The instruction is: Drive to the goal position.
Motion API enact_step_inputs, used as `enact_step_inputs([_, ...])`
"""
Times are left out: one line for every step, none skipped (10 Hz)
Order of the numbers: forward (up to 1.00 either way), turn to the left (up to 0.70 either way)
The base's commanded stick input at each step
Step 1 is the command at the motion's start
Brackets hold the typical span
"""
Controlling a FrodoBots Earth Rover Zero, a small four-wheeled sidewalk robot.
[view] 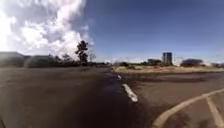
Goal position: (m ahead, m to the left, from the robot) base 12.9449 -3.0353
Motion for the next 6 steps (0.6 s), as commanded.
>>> enact_step_inputs([0.50,0.00])
enact_step_inputs([0.50,0.00])
enact_step_inputs([0.50,0.00])
enact_step_inputs([0.50,0.00])
enact_step_inputs([0.50,0.00])
enact_step_inputs([0.50,0.00])
